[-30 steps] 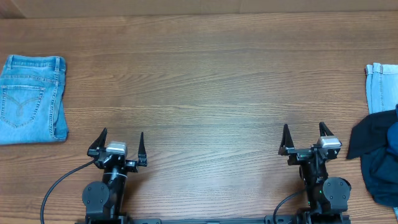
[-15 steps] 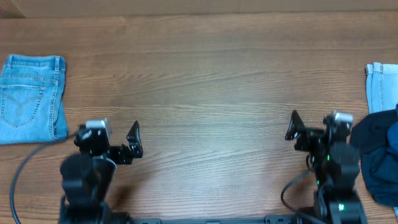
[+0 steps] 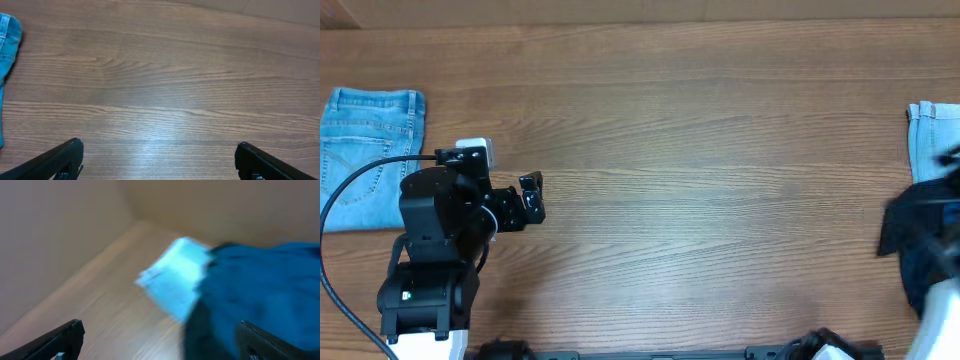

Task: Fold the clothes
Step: 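Reach right gripper to the teal shirt at right and grasp it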

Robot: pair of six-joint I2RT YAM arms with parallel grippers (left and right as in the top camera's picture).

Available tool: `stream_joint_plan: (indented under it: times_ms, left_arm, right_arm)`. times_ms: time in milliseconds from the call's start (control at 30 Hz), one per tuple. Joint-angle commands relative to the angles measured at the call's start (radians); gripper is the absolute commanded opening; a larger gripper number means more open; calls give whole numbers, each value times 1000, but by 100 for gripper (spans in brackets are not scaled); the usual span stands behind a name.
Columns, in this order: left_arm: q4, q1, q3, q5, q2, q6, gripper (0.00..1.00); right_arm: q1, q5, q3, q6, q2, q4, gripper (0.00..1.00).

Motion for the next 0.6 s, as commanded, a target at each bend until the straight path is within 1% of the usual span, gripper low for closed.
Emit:
stream_joint_plan:
  times_ms: [0,67,133,167,233,400,467,567]
  left_arm:
    - [8,5,28,8,26,2,100]
    - [7,5,28,8,42,2,100]
    - [8,5,28,8,49,4,100]
    - [10,5,28,8,51,4,100]
    - [14,5,28,8,51,4,100]
    - [31,5,28,8,51,4,100]
    - [31,5,28,8,51,4,100]
    - [32,5,28,8,51,4,100]
  right_arm:
    - [-202,-5,37,1,200,27,100]
    - [-276,-18,37,-4,338,128,100]
    - [-304,-18,37,-15,412,188,100]
    - [-312,-26,37,-33,452,237,95]
    - [-312,-41,37,-74,506,299,93]
    - [-313,-13,36,-74,634,301,94]
    - [-313,41,36,-66,647,289,100]
    - [-313,95,37,-66,640,269,100]
